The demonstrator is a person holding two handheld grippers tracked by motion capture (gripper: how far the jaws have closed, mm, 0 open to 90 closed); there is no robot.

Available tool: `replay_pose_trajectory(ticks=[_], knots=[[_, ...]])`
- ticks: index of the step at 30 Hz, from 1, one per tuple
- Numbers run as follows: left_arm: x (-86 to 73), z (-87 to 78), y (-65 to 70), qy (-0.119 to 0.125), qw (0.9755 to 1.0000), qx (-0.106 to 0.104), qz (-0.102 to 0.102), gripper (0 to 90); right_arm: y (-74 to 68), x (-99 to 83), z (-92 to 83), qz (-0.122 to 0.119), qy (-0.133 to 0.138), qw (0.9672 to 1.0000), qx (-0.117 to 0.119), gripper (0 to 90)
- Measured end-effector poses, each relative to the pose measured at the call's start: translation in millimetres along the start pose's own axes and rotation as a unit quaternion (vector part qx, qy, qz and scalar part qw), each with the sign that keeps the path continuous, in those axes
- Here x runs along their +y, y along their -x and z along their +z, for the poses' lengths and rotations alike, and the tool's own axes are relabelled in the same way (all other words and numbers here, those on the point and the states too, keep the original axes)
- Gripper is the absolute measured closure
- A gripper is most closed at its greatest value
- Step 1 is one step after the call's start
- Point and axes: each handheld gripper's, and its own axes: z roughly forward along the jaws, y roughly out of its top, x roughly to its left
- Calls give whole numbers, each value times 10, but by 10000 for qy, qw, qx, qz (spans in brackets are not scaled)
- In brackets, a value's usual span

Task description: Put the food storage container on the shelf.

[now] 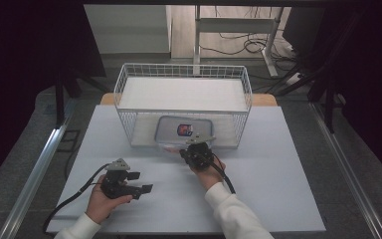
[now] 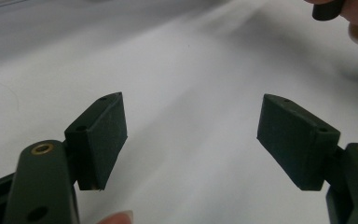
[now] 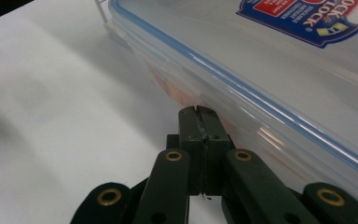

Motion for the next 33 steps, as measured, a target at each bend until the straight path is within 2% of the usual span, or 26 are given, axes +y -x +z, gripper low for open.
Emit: replay_pose_trajectory(ticks=[9,11,17,25,33], knots=[[-3,12,-2,-40,10000,-19,7,235,94,45,11,106,52,9996,-261,887],[-5,17,-3,-57,10000,-23,11,235,151,55,16,197,62,9991,-365,887],[-6,20,-6,-75,10000,-38,23,234,253,80,27,355,104,9982,-468,887],[-6,23,-8,-90,9999,-62,11,234,318,100,56,472,142,9974,-526,887],[-7,40,-17,-154,9998,-77,16,233,289,127,108,382,136,9979,-502,887]])
